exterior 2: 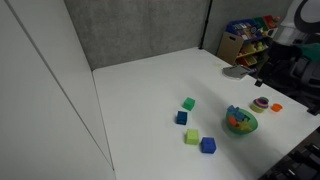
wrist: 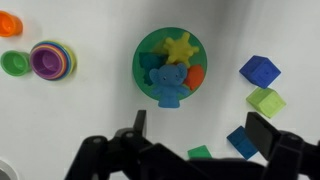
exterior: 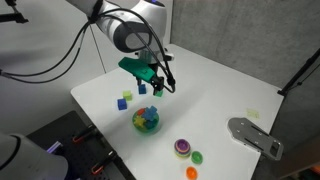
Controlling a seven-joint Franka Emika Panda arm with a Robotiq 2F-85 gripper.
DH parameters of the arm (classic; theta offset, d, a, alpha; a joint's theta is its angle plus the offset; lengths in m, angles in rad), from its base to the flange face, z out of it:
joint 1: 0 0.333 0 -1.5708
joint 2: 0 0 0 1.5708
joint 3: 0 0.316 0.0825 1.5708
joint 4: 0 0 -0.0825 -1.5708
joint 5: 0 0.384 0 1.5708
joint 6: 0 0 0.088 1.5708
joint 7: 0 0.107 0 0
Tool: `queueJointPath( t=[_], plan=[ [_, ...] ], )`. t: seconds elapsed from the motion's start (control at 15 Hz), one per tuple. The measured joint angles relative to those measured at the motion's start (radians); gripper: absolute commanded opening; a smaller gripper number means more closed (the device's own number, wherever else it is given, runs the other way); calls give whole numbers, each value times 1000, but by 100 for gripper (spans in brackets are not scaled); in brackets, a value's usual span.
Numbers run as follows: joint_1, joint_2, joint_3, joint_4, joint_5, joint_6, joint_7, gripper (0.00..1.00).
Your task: Remove the blue toy from the green bowl and put it on the table.
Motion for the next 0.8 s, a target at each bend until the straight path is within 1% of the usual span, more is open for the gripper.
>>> queueJointPath(
  t=[0.47,0.8],
  plan=[
    [-3,190,47,5,27,162,4,100],
    [-6,316,66,16,27,272,56,100]
  ],
)
